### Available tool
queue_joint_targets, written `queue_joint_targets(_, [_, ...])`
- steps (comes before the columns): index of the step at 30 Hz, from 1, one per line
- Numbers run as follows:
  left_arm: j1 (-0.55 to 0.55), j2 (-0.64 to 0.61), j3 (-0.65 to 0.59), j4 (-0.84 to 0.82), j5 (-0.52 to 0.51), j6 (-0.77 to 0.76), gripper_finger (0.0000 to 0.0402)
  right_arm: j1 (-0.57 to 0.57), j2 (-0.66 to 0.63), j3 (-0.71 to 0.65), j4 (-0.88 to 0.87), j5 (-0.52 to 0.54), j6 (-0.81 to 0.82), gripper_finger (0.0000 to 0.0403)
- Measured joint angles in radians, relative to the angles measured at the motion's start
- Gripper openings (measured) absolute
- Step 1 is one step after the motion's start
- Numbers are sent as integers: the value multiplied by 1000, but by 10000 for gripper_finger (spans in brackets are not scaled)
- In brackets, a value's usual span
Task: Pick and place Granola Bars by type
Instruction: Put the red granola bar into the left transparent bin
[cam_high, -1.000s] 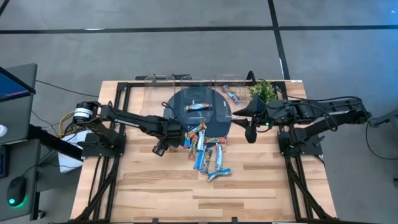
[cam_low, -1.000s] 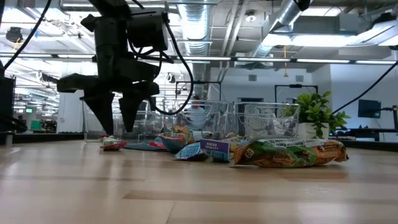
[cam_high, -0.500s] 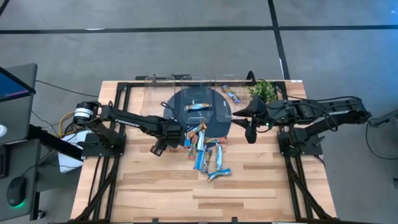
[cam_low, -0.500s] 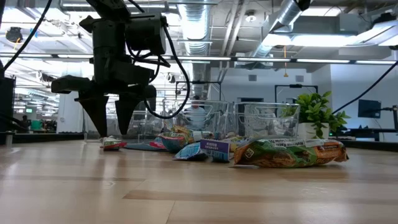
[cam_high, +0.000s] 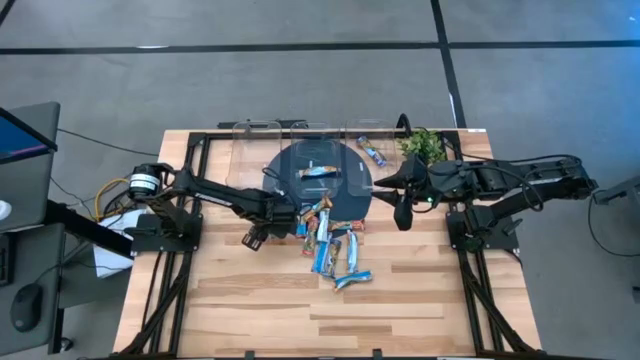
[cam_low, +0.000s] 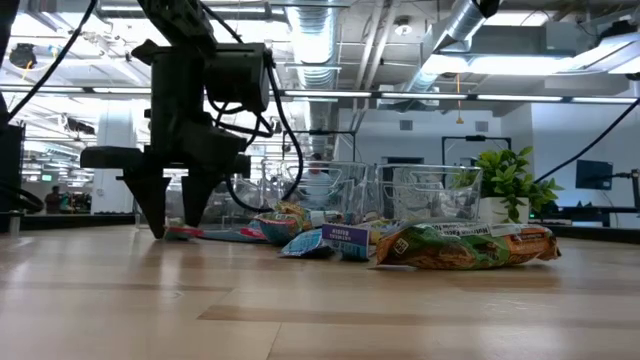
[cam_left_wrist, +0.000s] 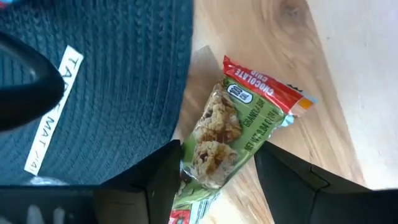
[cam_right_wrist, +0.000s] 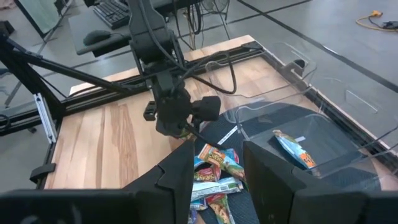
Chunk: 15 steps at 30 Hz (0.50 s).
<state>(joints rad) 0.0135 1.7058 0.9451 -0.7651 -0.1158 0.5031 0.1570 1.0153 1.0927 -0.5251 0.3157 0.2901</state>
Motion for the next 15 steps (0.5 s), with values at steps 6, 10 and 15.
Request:
queue_joint_targets(6, [-1, 0, 0, -24, 2, -59, 159, 0, 0, 0, -1, 0, -1, 125])
queue_joint_targets(10, [-2, 0, 0, -44, 4, -111, 124, 0, 0, 0, -2, 0, -8, 125])
queue_joint_targets(15, [-2, -1, 7, -83, 63, -188, 101, -2, 0, 0, -5, 0, -10, 125])
